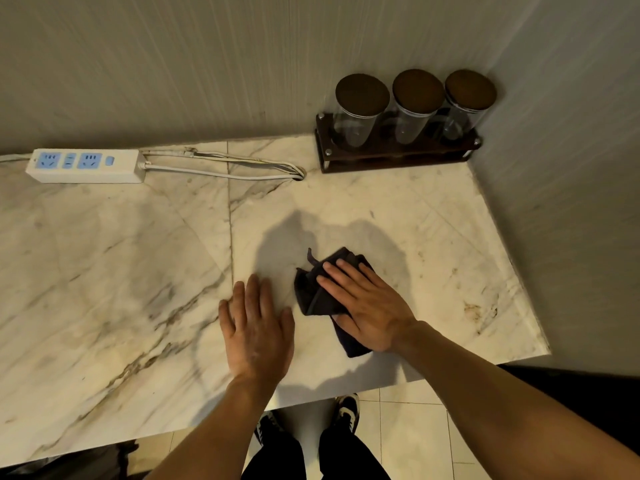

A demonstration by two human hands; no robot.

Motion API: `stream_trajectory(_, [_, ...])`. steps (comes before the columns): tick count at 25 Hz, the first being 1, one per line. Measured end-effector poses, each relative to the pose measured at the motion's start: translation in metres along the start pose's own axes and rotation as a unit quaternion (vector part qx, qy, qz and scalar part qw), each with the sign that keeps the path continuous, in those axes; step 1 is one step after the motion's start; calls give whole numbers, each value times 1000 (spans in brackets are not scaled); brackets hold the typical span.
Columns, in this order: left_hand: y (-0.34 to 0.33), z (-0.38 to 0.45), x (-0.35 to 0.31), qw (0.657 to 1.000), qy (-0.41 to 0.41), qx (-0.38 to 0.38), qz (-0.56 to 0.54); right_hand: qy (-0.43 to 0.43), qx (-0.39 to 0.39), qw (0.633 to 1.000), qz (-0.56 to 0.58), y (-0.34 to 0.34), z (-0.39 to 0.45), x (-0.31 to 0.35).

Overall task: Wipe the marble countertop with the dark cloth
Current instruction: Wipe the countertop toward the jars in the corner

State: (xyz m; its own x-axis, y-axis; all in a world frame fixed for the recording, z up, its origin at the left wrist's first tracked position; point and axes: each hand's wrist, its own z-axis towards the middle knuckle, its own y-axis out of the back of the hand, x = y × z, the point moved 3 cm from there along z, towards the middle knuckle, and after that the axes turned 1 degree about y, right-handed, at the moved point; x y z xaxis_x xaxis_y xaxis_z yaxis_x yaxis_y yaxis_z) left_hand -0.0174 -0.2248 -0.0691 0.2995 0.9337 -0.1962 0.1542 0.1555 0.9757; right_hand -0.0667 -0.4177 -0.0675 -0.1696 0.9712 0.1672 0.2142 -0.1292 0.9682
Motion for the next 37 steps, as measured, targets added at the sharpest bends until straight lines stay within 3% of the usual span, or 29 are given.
stream_trajectory(12, [-9, 5, 4, 1000, 4, 0, 13, -73, -41, 997, -6, 14, 79, -36])
stream_trajectory(19, [-12, 5, 6, 999, 0, 21, 32, -184, -58, 981, 24, 19, 117, -55])
stream_trajectory(24, [-10, 6, 4, 999, 6, 23, 40, -328, -86, 938, 73, 23, 132, -57])
stream_trajectory(29, [-9, 5, 5, 1000, 3, 14, 26, -473, -122, 862, 137, 26, 129, -47])
stream_trajectory(37, [-9, 5, 3, 1000, 12, 8, 11, -567, -126, 792, 189, 24, 101, -19])
